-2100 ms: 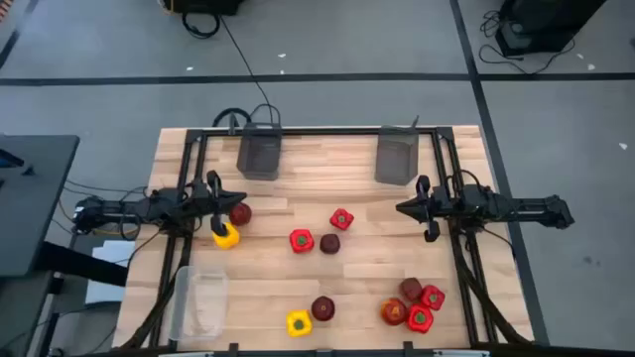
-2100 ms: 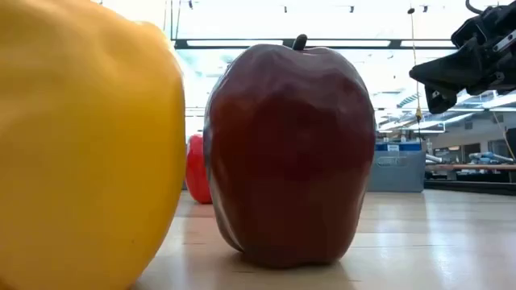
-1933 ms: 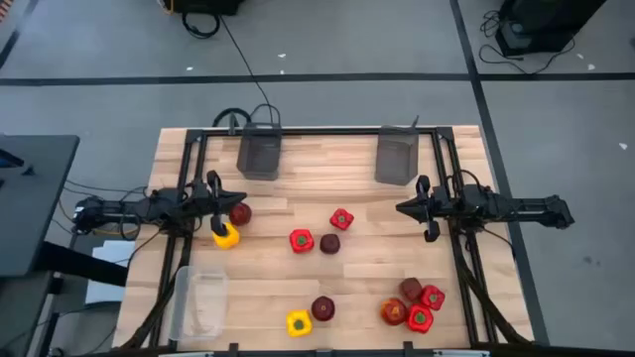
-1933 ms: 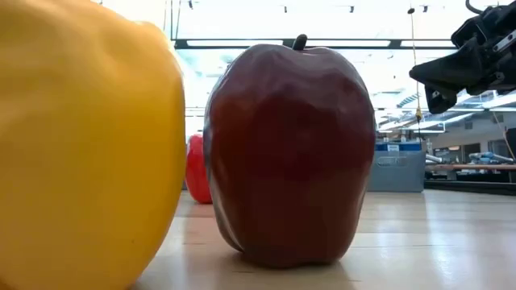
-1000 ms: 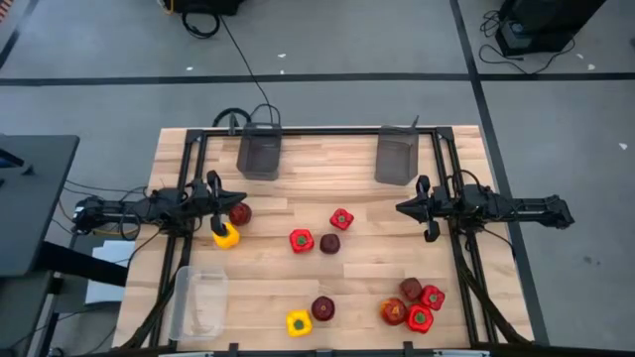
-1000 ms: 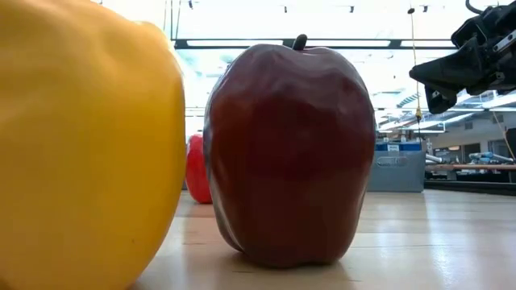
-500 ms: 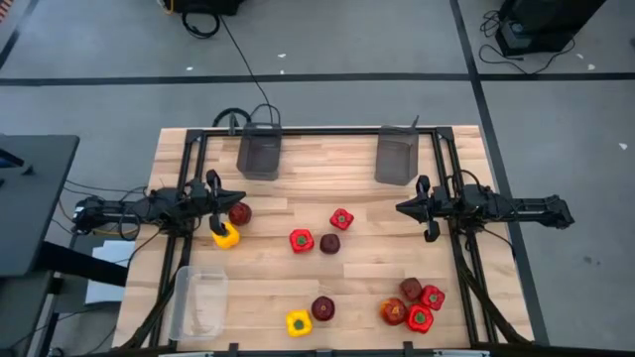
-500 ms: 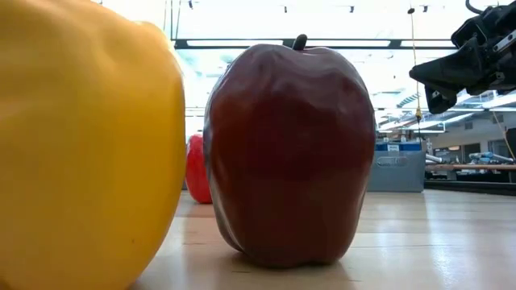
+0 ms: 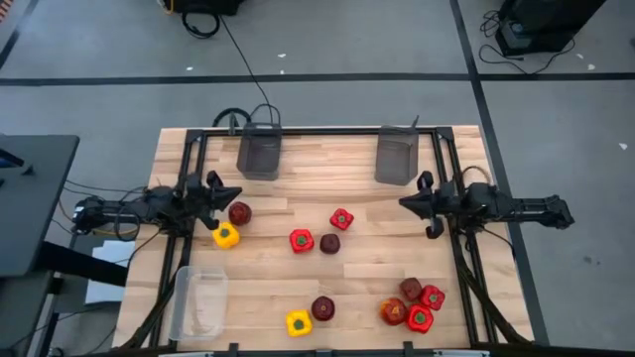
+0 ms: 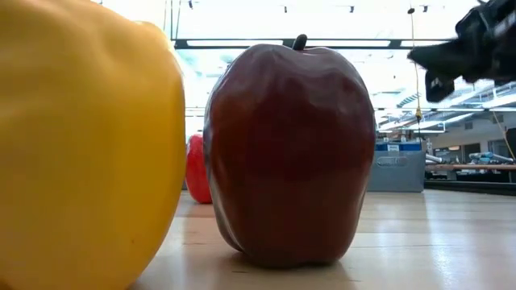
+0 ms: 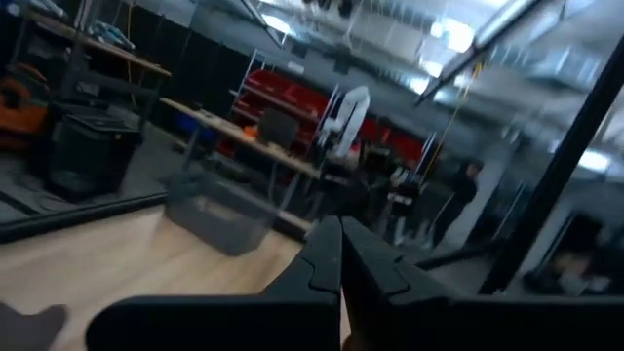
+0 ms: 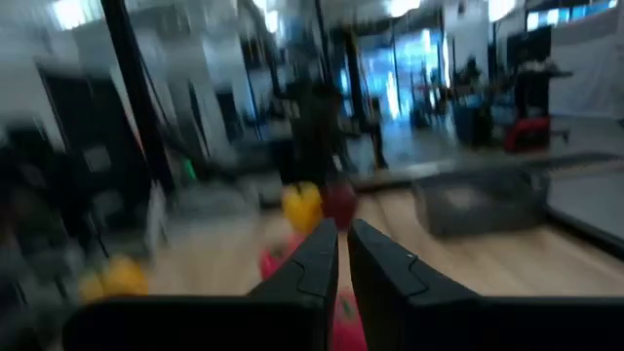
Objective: Sort produce into baskets
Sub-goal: Put the top center red bell pepper into the top right black transparent bin
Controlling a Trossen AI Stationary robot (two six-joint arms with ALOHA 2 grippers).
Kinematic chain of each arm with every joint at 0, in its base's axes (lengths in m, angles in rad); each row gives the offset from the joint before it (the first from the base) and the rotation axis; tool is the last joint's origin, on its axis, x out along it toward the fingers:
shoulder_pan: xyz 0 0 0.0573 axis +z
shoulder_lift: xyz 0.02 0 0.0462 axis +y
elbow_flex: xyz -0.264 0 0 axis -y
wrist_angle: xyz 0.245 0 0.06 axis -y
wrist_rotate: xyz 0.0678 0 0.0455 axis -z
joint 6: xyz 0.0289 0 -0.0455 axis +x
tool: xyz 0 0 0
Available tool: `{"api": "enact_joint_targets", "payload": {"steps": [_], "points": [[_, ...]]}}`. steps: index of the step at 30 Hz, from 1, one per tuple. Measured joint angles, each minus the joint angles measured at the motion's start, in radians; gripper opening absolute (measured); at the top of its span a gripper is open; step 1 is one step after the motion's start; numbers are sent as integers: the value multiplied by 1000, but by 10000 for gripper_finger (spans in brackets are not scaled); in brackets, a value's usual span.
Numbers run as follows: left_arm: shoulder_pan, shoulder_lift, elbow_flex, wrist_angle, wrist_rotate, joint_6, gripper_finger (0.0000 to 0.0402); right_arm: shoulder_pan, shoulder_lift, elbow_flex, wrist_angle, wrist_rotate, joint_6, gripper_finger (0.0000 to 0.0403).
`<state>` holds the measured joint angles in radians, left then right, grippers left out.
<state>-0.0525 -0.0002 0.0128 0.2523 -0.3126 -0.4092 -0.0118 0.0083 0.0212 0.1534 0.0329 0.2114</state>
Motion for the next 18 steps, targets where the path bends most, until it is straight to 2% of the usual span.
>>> {"api": "enact_joint_targets", "payload": {"steps": [3, 6, 9, 11, 15, 18], "points": [[0, 0, 0, 90, -20, -20, 6, -1, -1, 0, 154, 42, 53, 43], [0, 0, 0, 211, -23, -25, 6, -1, 0, 0, 282, 140, 131, 43], [0, 0, 1, 326, -12, -82, 6, -4, -1, 0, 342, 342, 425, 43], [0, 4, 3, 390, -53, -92, 6, -11, 1, 0, 327, 477, 561, 43], [0, 21, 4, 356, -104, -128, 6, -22, 11, 1, 299, 553, 547, 43], [0, 92, 2, 313, -173, -191, 6, -25, 39, 25, 286, 582, 572, 43]]}}
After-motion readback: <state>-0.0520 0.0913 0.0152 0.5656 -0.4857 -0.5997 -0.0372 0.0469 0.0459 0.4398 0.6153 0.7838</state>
